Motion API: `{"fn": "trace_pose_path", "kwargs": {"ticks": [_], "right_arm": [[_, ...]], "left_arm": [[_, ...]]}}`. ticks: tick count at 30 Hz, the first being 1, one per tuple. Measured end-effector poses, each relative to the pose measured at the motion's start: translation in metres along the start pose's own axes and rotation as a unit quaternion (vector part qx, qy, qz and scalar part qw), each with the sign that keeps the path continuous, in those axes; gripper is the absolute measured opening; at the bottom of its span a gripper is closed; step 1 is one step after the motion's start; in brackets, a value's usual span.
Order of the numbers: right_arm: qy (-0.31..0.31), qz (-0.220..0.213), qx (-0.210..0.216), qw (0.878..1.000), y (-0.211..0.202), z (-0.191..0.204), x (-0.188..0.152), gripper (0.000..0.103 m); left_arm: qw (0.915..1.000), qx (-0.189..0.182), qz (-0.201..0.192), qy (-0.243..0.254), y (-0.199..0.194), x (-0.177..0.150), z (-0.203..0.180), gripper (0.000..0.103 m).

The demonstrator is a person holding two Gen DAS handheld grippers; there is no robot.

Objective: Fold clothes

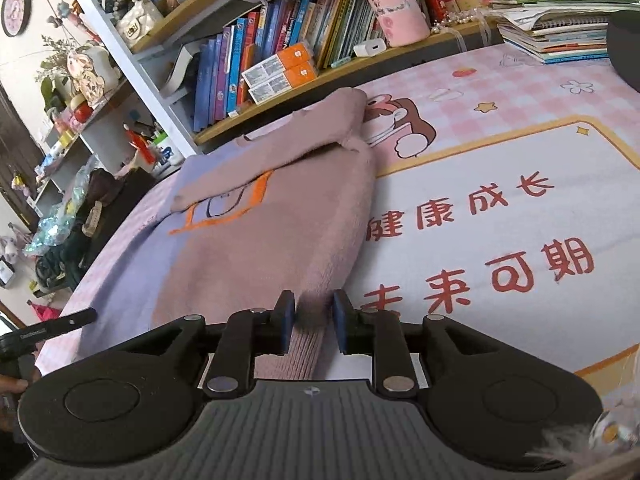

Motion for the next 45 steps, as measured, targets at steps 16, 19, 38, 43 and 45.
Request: {"fn": "trace_pose_path", "kwargs": {"ticks": [16, 19, 38, 43, 45], "right_arm": [[0.001, -0.020, 0.036, 0.999, 0.009, 0.023, 0.011, 0.012], [0.010, -0.005, 0.033, 0.999, 0.012, 0.017, 0.003, 0.015], [0.076, 0.013, 0.135, 0.988, -0.030, 0.015, -0.004, 0.007], [0.103, 0.011, 0.180, 0.978, -0.074, 0.020, -0.005, 0.007], [0.128, -0.001, 0.211, 0.969, -0.092, 0.020, -0.003, 0.007]], "left_arm": [[0.9969, -0.055, -0.012, -0.055, -0.003, 0.005, -0.001, 0.007], [0.9970, -0.050, 0.003, -0.060, 0.000, -0.002, 0.006, 0.008], [0.9810, -0.117, 0.047, -0.147, -0.025, -0.013, 0.016, 0.005], [0.9732, -0.159, 0.044, -0.160, -0.072, -0.014, 0.004, 0.005], [0.9666, -0.180, 0.029, -0.180, -0.090, -0.009, 0.002, 0.005]]}}
Point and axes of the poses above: each gripper's, at about its wrist camera, not at the fingertips, and y roughly the way its jaws point, z to its left, x to its top, the point moved 8 cm from there along y, roughly the way its jaws point, and after that the axes turned 13 degrees about -z, right-handed, at the moved point
